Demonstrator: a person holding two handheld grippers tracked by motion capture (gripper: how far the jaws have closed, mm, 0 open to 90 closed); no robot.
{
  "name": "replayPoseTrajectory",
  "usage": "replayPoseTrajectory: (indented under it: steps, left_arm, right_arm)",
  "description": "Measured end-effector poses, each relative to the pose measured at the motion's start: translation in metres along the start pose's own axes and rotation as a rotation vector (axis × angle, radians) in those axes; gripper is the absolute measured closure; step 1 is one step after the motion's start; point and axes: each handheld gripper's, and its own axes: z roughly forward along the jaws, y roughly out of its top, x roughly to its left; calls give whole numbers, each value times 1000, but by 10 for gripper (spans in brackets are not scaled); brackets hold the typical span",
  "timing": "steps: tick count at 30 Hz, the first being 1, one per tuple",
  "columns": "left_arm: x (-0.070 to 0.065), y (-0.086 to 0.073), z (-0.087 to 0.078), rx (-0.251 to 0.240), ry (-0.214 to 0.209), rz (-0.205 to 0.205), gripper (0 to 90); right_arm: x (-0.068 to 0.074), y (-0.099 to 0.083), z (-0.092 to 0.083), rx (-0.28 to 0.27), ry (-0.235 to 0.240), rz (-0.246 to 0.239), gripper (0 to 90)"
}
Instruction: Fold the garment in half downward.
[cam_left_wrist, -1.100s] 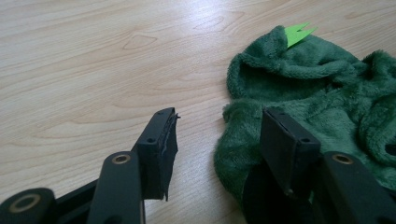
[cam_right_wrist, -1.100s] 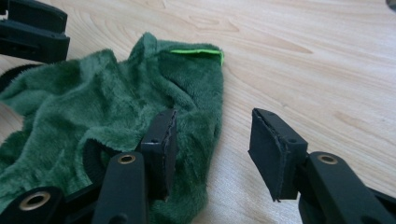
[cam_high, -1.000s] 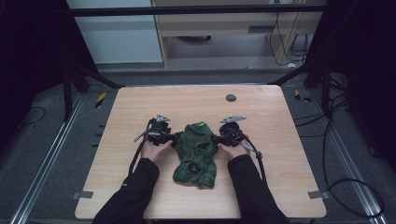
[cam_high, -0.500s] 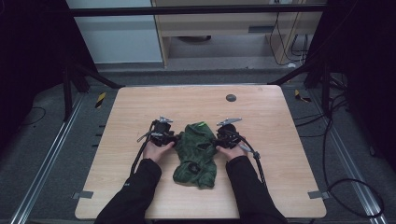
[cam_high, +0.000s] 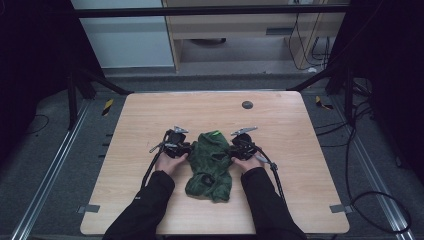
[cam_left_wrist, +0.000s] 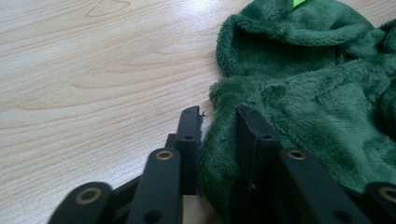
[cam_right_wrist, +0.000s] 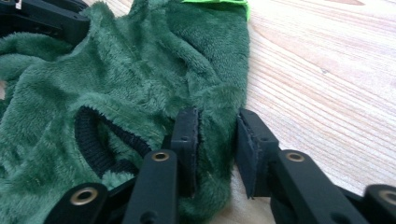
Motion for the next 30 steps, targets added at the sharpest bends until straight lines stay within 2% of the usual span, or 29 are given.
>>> replayPoseTrajectory:
  steps: [6,9,14,19,30]
  left_arm:
    - [-6,1,1,7,6,7,850]
    - [-7,1,1,6,6,5,876]
    - [-6,2,-3,6,-10,2,887]
    - [-8,4,-11,-15,-21,14,891]
    - [-9,7,-36,-65,-18,31,893]
  right_arm:
    - [2,0,1,0,2,9,809]
    - [2,0,1,-2,0,7,829]
    - [2,1,-1,-9,6,13,837]
    - [2,4,-7,-28,9,6,841]
    - [7,13,-22,-83,21,-25,840]
